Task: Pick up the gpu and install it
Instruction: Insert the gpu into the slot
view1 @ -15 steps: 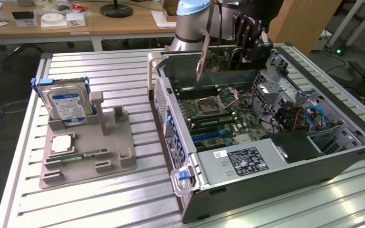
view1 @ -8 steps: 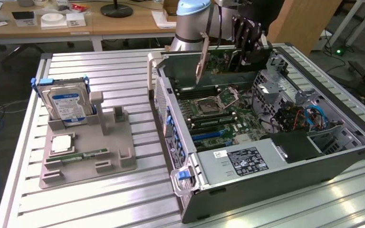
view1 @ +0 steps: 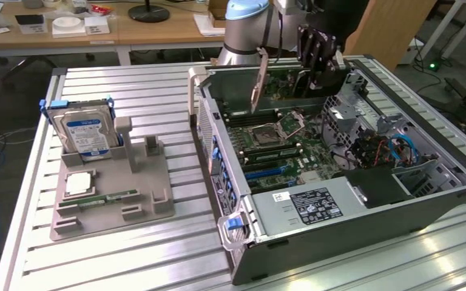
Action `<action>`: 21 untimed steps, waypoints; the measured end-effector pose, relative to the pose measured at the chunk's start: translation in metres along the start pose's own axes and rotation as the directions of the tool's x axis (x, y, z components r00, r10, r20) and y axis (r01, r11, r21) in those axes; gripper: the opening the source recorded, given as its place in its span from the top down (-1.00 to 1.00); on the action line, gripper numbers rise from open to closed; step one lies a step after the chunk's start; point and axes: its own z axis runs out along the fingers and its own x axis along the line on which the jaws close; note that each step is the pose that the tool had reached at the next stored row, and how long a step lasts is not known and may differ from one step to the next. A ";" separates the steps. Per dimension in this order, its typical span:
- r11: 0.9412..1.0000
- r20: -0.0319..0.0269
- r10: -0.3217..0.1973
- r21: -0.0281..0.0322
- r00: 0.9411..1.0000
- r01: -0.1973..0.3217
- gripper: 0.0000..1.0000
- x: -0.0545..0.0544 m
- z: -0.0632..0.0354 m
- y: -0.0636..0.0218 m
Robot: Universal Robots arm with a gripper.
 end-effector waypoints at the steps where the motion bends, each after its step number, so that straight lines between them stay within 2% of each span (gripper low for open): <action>1: 1.000 0.000 0.000 0.000 1.000 0.000 0.44 0.001 0.0005 0.0006; 5: 1.000 0.000 -0.001 0.001 1.000 0.001 0.44 0.002 0.0022 0.0056; 11: 1.000 0.002 -0.003 0.004 1.000 0.003 0.44 0.013 0.0058 0.0091; 21: 1.000 0.002 -0.004 0.007 1.000 0.004 0.44 0.014 0.0110 0.0195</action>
